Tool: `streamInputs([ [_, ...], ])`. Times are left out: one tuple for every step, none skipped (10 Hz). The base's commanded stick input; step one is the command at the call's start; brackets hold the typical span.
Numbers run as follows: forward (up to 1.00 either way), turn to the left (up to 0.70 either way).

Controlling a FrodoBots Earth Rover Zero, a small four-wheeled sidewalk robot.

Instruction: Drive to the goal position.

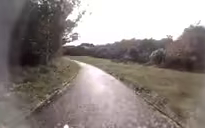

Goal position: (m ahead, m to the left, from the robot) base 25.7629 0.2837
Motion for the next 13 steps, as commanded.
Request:
streamInputs([
  [1.00,0.00],
  [1.00,0.00],
  [1.00,0.01],
  [1.00,0.02],
  [1.00,0.09],
  [1.00,0.08],
  [1.00,0.01],
  [1.00,0.00],
  [1.00,0.00],
  [1.00,0.00],
  [1.00,0.11],
  [1.00,0.40],
  [1.00,0.13],
])
